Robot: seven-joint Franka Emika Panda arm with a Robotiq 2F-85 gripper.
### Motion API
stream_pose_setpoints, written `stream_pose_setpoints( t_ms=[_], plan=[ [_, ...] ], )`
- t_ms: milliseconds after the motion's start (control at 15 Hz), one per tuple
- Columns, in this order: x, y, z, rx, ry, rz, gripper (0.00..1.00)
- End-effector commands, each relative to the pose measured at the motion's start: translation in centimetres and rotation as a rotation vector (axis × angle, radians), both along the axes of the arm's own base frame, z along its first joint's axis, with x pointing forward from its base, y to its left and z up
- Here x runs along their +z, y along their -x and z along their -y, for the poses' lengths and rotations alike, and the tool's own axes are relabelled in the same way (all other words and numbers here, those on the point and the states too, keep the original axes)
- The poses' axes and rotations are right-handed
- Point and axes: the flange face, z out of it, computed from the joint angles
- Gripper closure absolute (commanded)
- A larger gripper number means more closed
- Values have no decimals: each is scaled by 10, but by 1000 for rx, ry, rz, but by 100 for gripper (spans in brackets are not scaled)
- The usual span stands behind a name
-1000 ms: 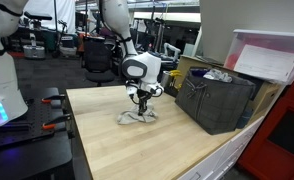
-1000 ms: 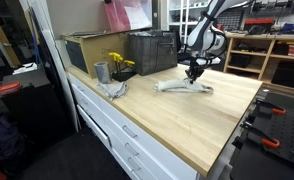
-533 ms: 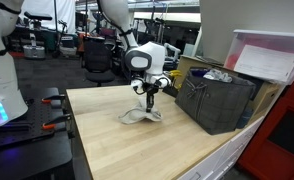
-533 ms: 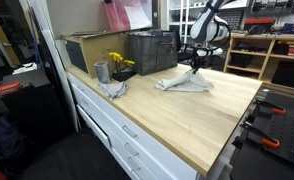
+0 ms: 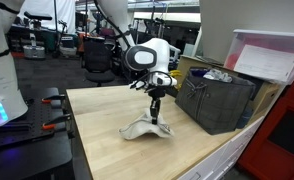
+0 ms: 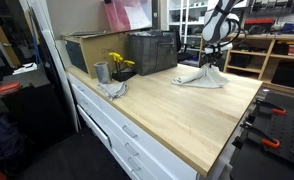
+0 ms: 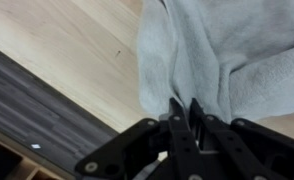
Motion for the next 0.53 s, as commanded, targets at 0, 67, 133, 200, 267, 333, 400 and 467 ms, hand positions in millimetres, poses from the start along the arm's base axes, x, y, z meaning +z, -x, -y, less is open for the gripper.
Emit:
stream_pose_setpoints(
  t_ms=[0, 67, 133, 200, 267, 333, 400, 467],
  plan=[
    [4, 9, -5, -159, 114, -61, 55],
    [5, 9, -10, -203, 135, -81, 46],
    [6, 9, -19, -235, 142, -92, 39],
    [7, 7, -29, -253, 135, -106, 32],
    [6, 3, -42, -255, 114, -113, 24],
    [4, -3, -55, -251, 90, -115, 17],
    [1, -7, -66, -252, 63, -112, 9],
    [-2, -13, -75, -265, 27, -97, 3]
  ],
)
